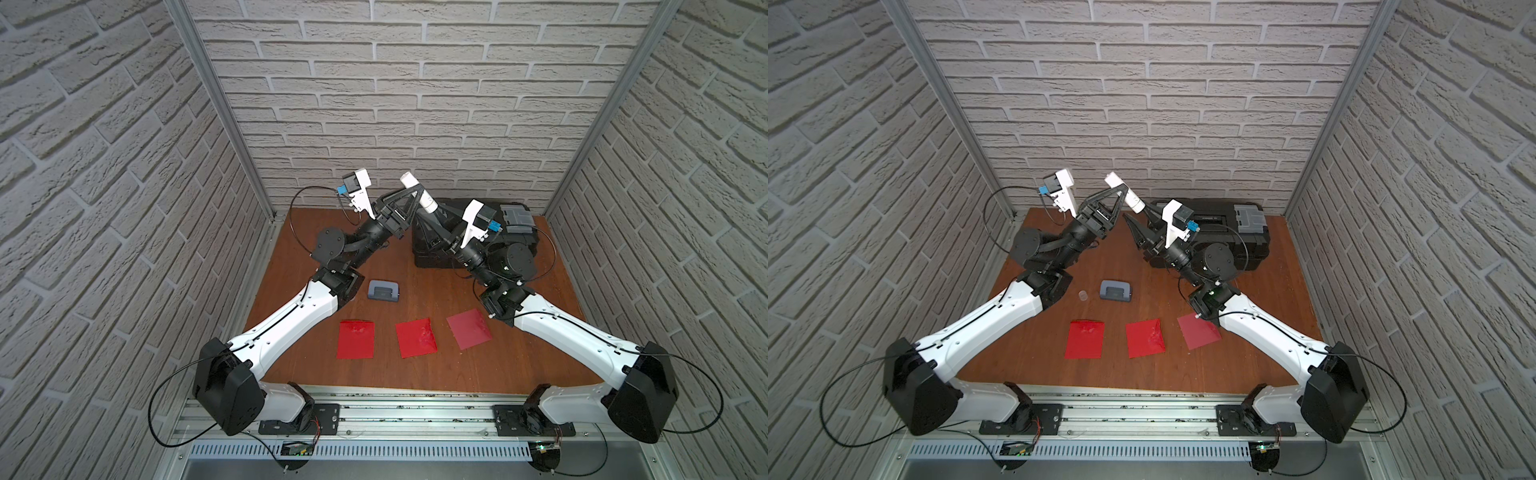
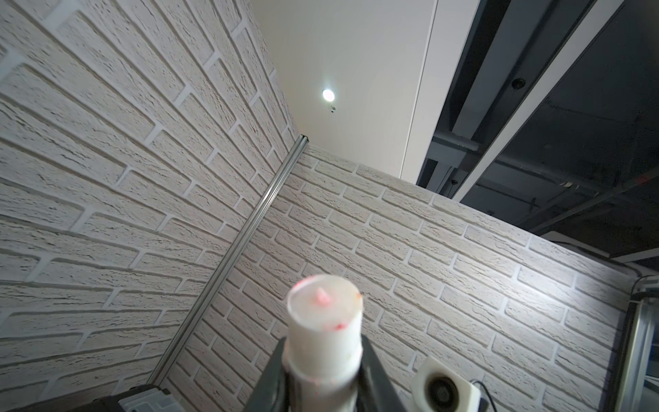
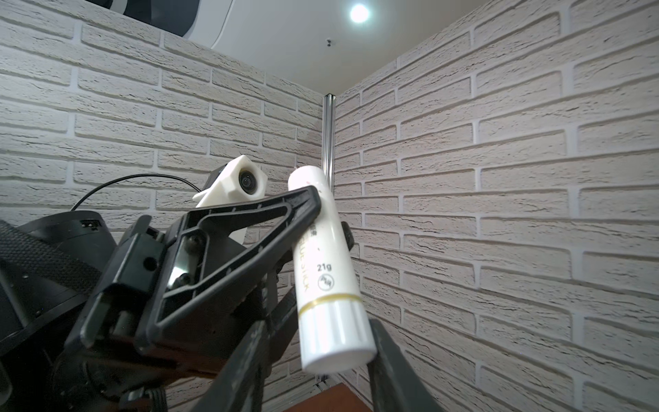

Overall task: Seal the envelope with a glue stick
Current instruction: Unscrew the glue stick.

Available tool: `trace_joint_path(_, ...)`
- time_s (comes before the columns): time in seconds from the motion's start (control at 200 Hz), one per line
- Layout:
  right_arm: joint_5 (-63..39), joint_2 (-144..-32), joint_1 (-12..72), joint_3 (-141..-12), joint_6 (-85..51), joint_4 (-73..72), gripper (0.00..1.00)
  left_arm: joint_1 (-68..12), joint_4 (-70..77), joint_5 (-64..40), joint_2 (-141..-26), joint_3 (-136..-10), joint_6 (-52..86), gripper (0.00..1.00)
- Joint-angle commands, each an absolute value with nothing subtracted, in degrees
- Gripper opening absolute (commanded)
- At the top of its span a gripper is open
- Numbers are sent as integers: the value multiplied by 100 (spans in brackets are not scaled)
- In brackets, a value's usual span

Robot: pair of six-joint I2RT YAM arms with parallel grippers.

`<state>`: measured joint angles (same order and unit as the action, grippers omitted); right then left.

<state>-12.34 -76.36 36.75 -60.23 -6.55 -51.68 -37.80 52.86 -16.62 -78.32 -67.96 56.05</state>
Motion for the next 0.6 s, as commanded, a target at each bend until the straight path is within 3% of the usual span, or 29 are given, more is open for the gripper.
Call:
trace_joint_path(0.0, -1632, -7648, 3753, -6205, -817, -5904, 45, -3823, 5701, -1581, -7853, -6819, 5748, 5)
trace_joint_path(0.445, -1631, -7485, 3753, -6152, -807, -5854, 42, -3850, 5822, -1600, -7862, -6849, 5796, 4)
trace_joint_path(0.595, -1593, -7472, 3751, -6139, -839, -5879, 49, -3870, 5802, -1591, -7817, -6814, 5752, 3)
